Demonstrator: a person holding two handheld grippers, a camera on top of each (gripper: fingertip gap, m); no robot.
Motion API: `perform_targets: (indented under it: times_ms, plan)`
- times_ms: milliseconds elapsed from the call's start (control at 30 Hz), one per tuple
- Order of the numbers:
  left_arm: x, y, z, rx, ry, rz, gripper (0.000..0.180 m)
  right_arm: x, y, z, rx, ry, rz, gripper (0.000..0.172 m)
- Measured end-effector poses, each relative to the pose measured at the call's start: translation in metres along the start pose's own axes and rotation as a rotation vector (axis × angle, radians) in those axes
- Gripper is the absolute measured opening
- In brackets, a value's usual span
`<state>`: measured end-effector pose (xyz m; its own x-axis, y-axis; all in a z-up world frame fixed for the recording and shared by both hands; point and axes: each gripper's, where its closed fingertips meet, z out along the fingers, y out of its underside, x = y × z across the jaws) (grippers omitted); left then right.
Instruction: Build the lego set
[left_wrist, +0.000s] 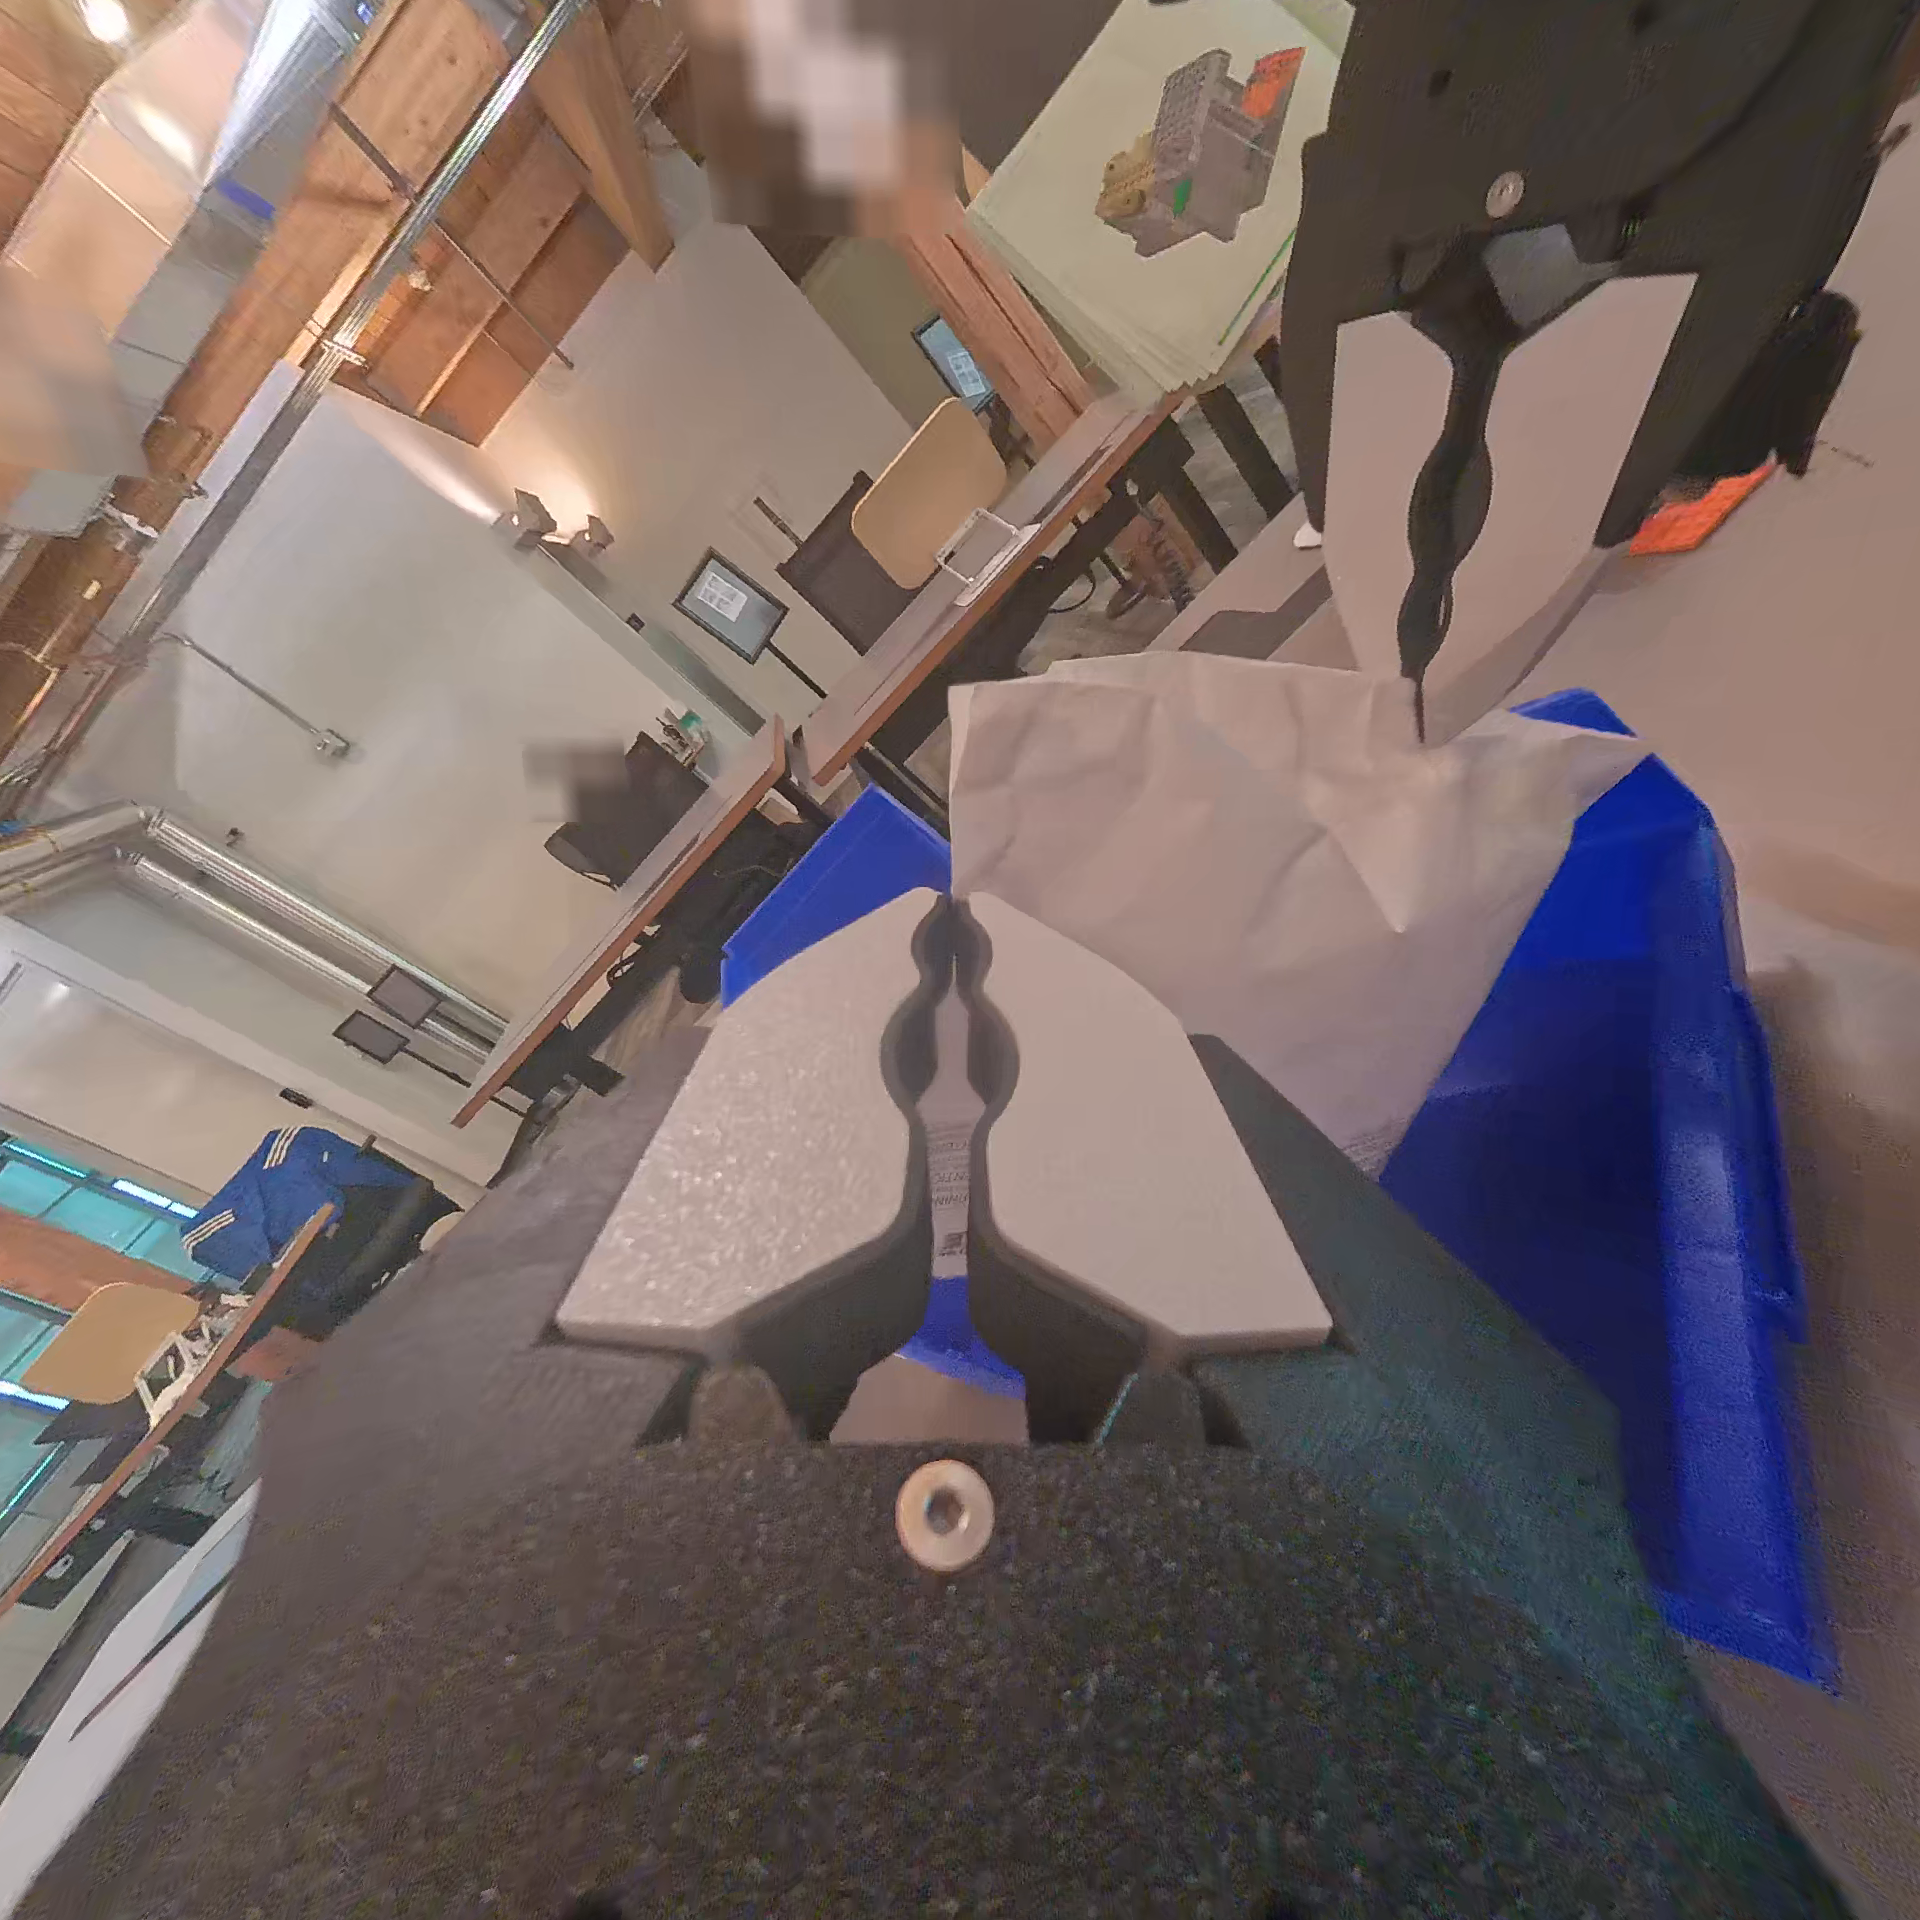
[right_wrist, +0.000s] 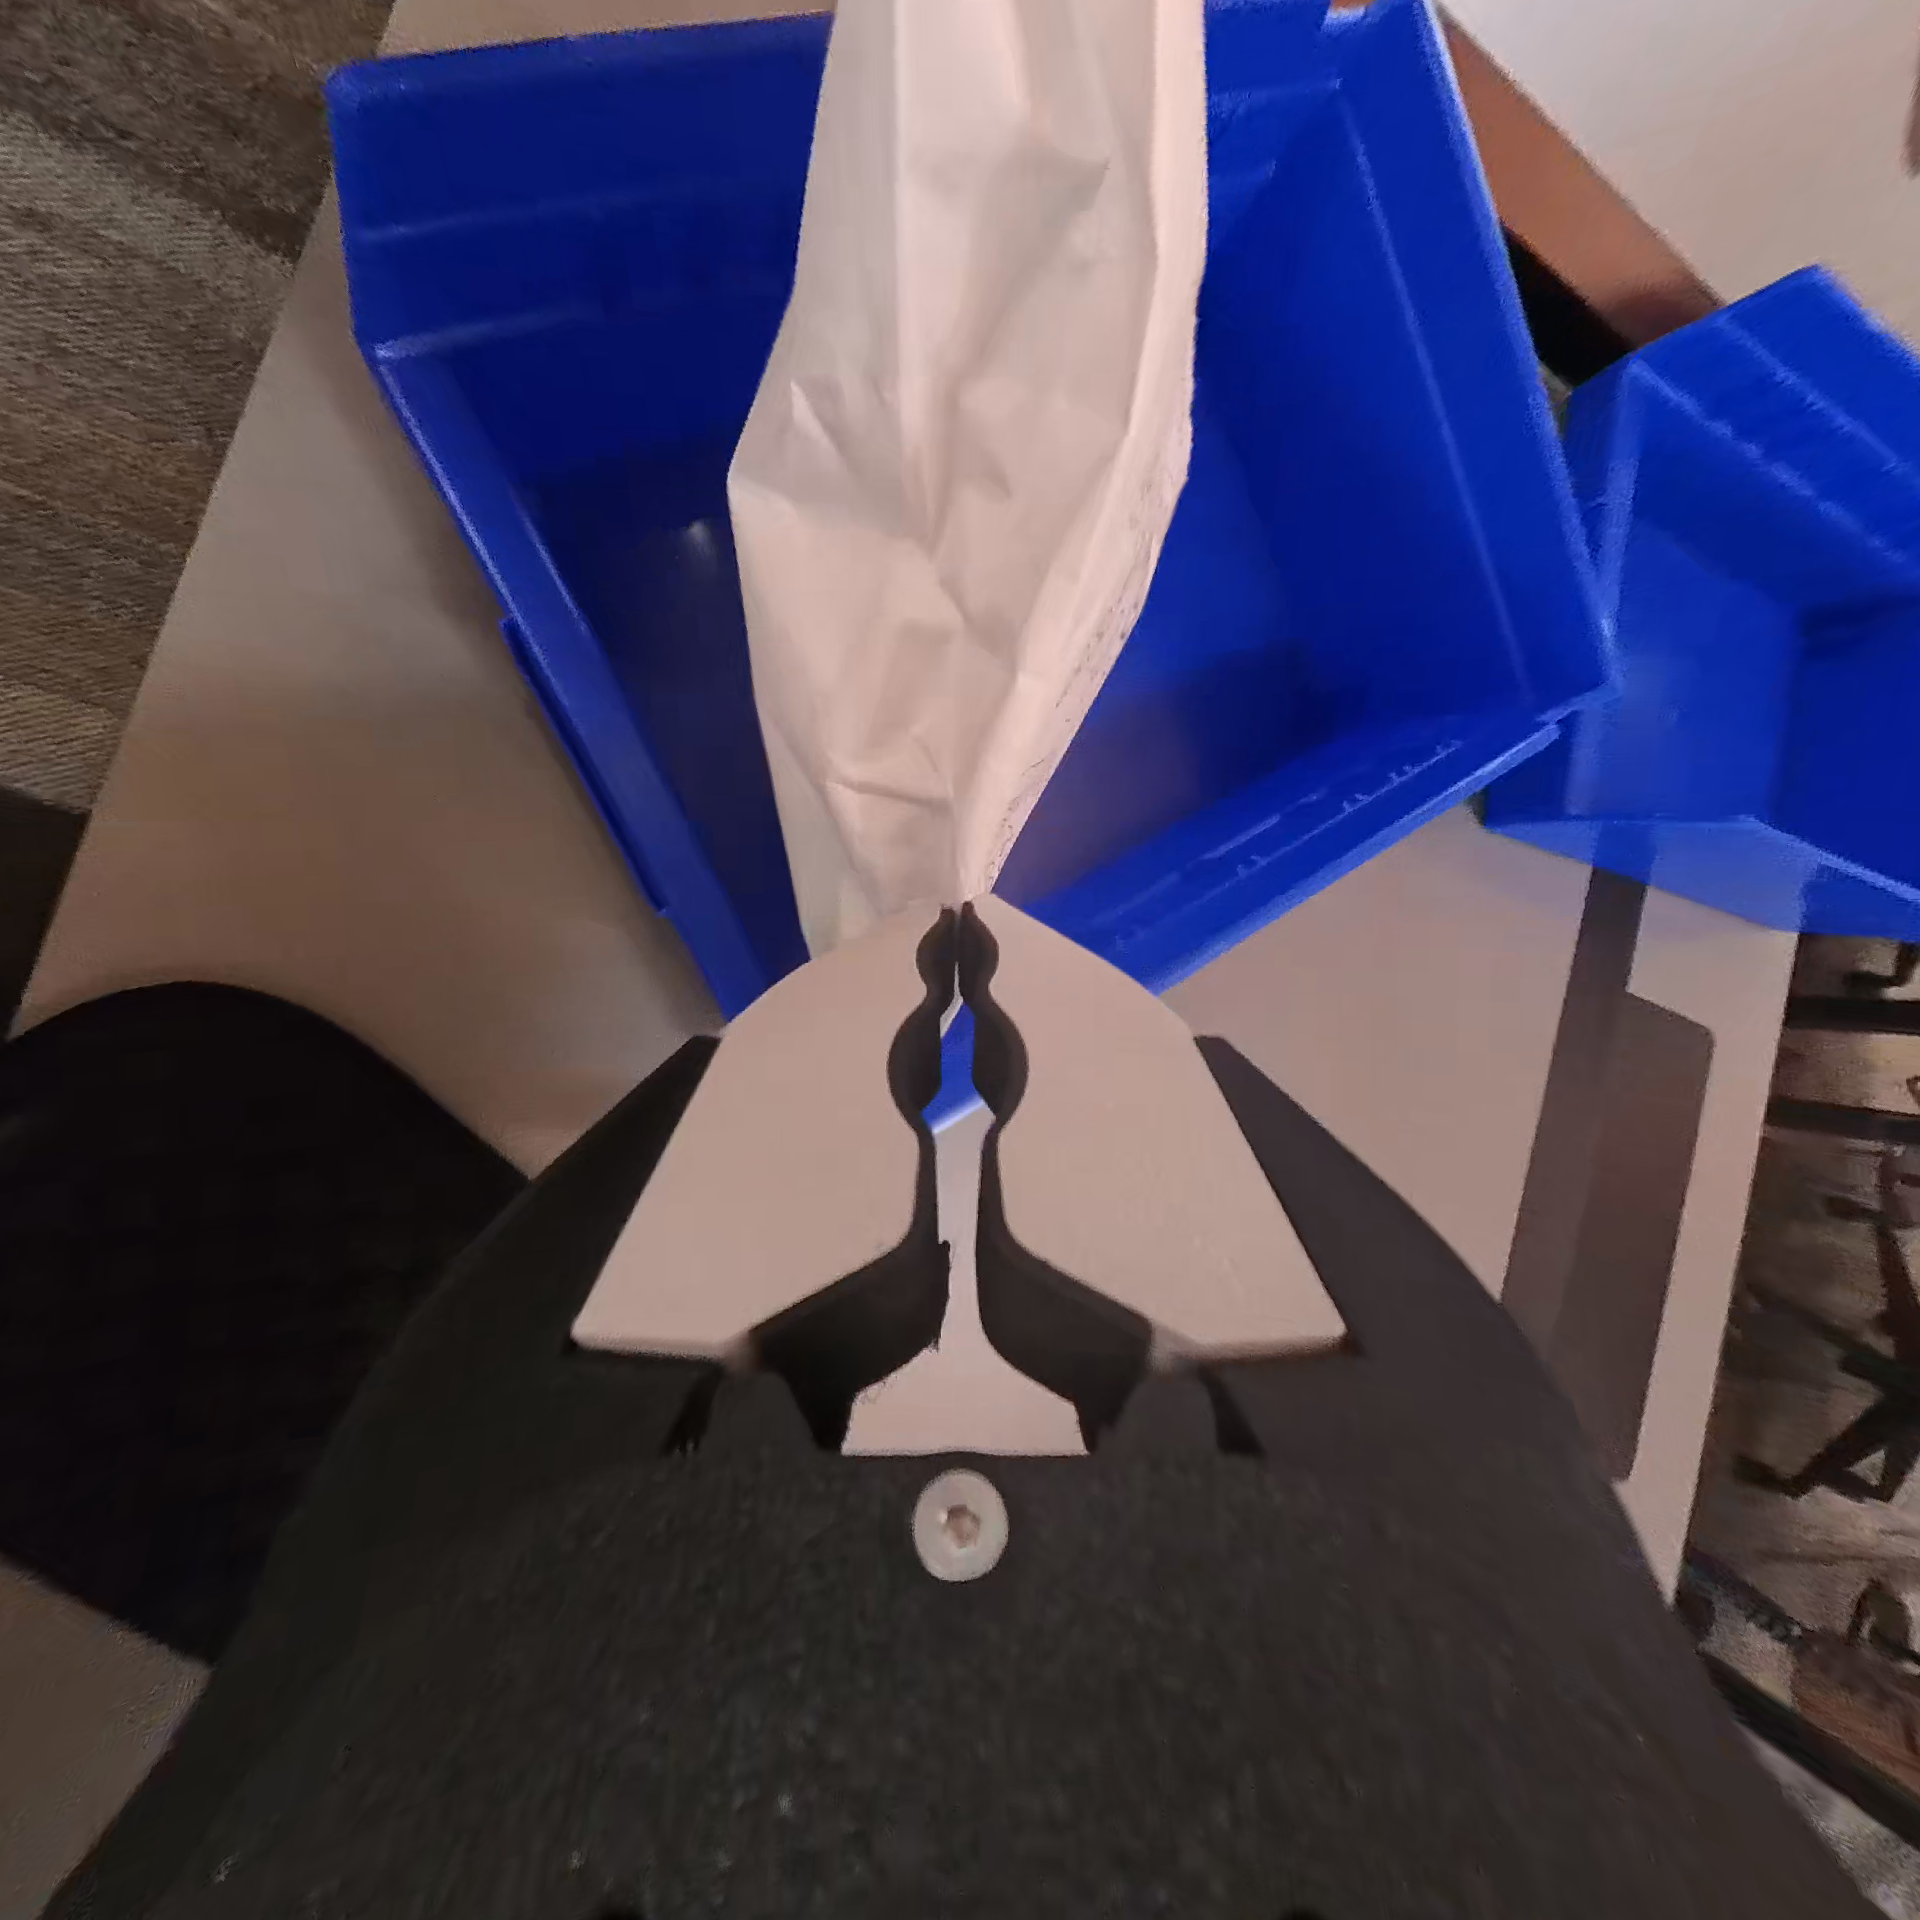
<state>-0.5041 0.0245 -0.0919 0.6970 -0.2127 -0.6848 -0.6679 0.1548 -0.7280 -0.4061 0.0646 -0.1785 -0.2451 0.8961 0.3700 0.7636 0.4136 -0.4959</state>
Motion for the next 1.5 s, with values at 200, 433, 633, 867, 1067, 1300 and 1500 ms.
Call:
perform_targets:
  times_ms: [200, 433, 633, 867, 1067, 1300, 1500]
  plan:
    - [-0.004, 0.001, 0.009, -0.013, 0.012, -0.009, 0.000, 0.001, 0.003, -0.013, -0.082, -0.019, -0.005, 0.000]
    - [-0.034, 0.008, 0.031, -0.010, -0.002, -0.092, 0.000, 0.026, -0.010, -0.027, -0.186, -0.063, 0.026, 0.000]
    - [-0.060, 0.017, 0.051, -0.039, 0.011, -0.178, 0.000, 0.043, -0.030, -0.043, -0.222, -0.203, 0.118, 0.000]
    - [-0.074, 0.039, 0.065, -0.110, 0.121, -0.321, 0.000, 0.064, -0.045, -0.046, -0.263, -0.358, 0.217, 0.000]
    - [-0.083, 0.060, 0.075, -0.162, 0.192, -0.398, 0.000, 0.076, -0.059, -0.039, -0.281, -0.439, 0.270, 0.000]
    - [-0.088, 0.071, 0.078, -0.185, 0.285, -0.514, 0.000, 0.087, -0.077, -0.047, -0.351, -0.515, 0.276, 0.000]
    - [-0.071, 0.083, 0.069, -0.243, 0.385, -0.518, 0.000, 0.090, -0.079, -0.048, -0.384, -0.537, 0.249, 0.000]
